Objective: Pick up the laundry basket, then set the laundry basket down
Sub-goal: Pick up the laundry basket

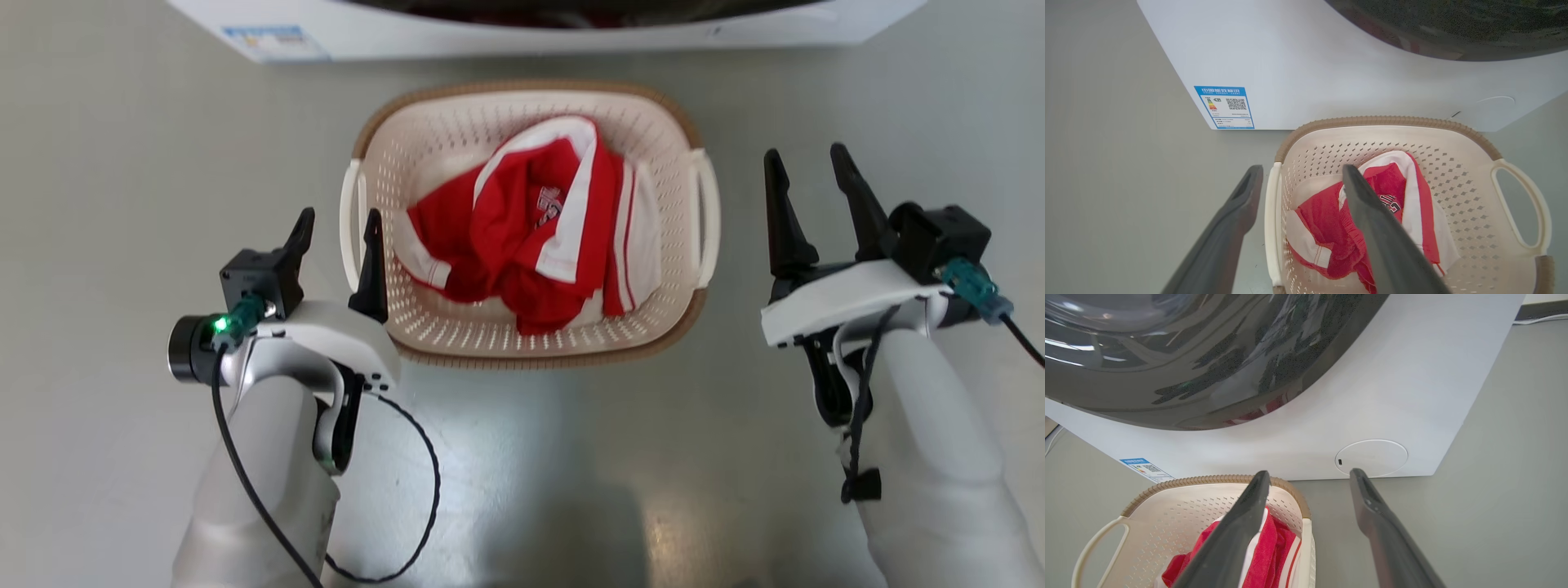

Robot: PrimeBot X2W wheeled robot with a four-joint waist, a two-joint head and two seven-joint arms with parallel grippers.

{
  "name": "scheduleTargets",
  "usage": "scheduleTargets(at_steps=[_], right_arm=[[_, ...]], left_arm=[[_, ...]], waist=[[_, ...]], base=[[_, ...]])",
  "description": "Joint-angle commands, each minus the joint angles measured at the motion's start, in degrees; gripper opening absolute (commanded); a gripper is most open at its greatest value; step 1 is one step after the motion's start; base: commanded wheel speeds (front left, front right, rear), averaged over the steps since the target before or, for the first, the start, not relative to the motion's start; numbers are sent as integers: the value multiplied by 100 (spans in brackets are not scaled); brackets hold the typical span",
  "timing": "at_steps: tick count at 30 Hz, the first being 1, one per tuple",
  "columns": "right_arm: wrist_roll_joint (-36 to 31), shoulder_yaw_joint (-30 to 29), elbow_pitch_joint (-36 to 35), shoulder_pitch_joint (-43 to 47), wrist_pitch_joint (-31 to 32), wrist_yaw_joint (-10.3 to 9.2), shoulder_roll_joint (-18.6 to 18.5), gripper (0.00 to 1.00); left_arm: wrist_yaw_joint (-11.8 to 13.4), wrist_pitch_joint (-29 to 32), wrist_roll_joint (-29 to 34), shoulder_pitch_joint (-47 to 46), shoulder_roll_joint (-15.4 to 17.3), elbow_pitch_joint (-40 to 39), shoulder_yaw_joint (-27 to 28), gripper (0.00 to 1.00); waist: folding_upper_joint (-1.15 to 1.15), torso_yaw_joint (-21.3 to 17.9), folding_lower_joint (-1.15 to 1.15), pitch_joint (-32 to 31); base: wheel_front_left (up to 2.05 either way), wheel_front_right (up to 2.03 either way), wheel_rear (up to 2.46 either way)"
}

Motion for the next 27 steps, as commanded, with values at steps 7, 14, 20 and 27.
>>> scheduleTargets(at_steps=[7,14,20,27], right_arm=[[-110,78,385,-379,-56,41,46,100],[-189,130,734,-668,-56,41,46,100],[-179,258,906,-756,-56,41,46,100],[-139,325,1175,-880,-56,41,46,100]], left_arm=[[-30,-35,-174,-489,104,565,58,100],[-34,-35,-247,-928,104,1152,-18,100],[1,-35,-299,-1197,104,1524,-71,100],[-55,-35,-313,-1422,104,1743,-163,100]], waist=[[0,168,0,690],[0,229,0,1076],[0,277,0,1268],[0,327,0,1410]], base=[[0,0,0],[0,0,0],[0,0,0],[0,0,0]])
